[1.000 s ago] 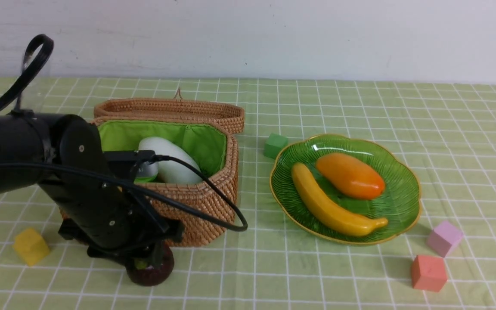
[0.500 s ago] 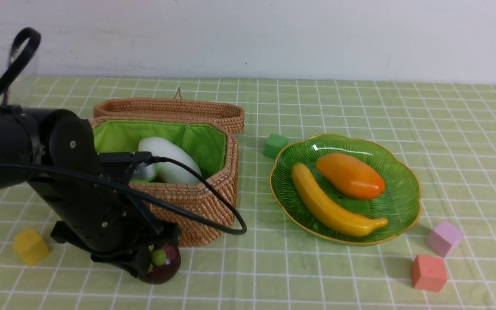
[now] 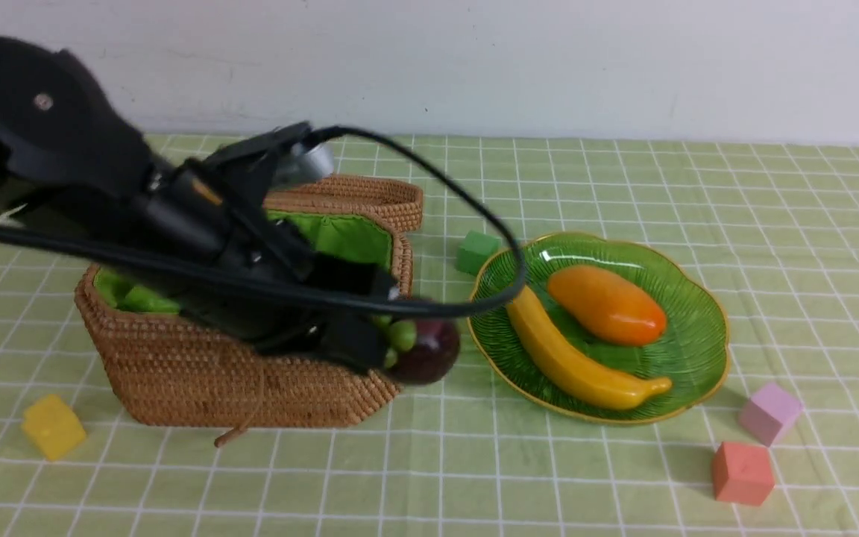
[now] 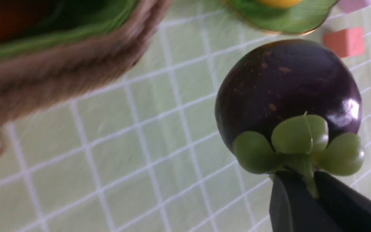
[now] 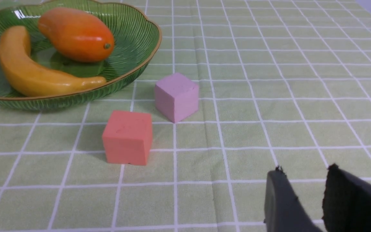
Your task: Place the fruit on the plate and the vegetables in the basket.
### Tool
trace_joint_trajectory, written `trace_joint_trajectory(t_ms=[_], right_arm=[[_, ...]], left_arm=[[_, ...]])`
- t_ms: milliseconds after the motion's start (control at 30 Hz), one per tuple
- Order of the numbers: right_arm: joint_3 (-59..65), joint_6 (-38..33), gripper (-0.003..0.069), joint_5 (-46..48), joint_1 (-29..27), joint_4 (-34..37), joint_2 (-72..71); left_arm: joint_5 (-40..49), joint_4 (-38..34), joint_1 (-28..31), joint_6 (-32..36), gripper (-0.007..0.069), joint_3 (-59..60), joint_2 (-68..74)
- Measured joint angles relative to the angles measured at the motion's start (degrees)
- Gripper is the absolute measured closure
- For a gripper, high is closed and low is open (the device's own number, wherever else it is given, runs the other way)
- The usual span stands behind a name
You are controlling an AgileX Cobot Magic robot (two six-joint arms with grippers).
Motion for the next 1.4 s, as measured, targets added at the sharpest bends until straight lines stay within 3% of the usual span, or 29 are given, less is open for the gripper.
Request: trace_joint_trajectory(t_ms=[333,500,600,733,767,833,900,1000,1200,1400], right_arm=[[0.00,0.00,0.0437,0.03,0.00,0.00,0.00],[0.00,0.00,0.0429,0.03,0.00,0.00,0.00],[0.00,0.00,0.0425,0.03,0.00,0.00,0.00],[0.00,0.00,0.0422,0.03,0.00,0.00,0.00],[0.00,0.00,0.0422,0.03,0.00,0.00,0.00],[0.00,0.00,0.0421,0.03,0.00,0.00,0.00],[0.00,0.00,0.0421,0.03,0.00,0.00,0.00],[0.00,0.00,0.0420,0.03,0.00,0.00,0.00],[0.00,0.00,0.0419,0.03,0.00,0.00,0.00],[0.00,0.00,0.0419,0.07,0.00,0.00,0.00]], left_arm=[[4.03,-0.44,-8.80,0.33,0.0588,-33.39,31.14],[6.26,0.36,-11.69,-5.43,0.0565,-48.15,41.97],[6.52,4.24,-13.31,-10.32,0.0496,-53.40,45.30],[8.26,8.48,-13.88,-15.46,0.0286,-54.79,45.90],[8.45,8.68,-13.88,-15.84,0.0274,-54.84,45.84],[12.05,9.95,-13.63,-17.04,0.0133,-54.93,44.64],[15.97,10.58,-13.08,-17.09,0.0043,-54.93,42.53],[20.36,12.07,-11.48,-16.68,-0.0027,-54.93,35.19],[20.98,18.91,-9.57,-16.16,0.0021,-51.48,17.39],[21.09,30.21,-9.49,-20.15,0.0293,-29.46,-12.21]])
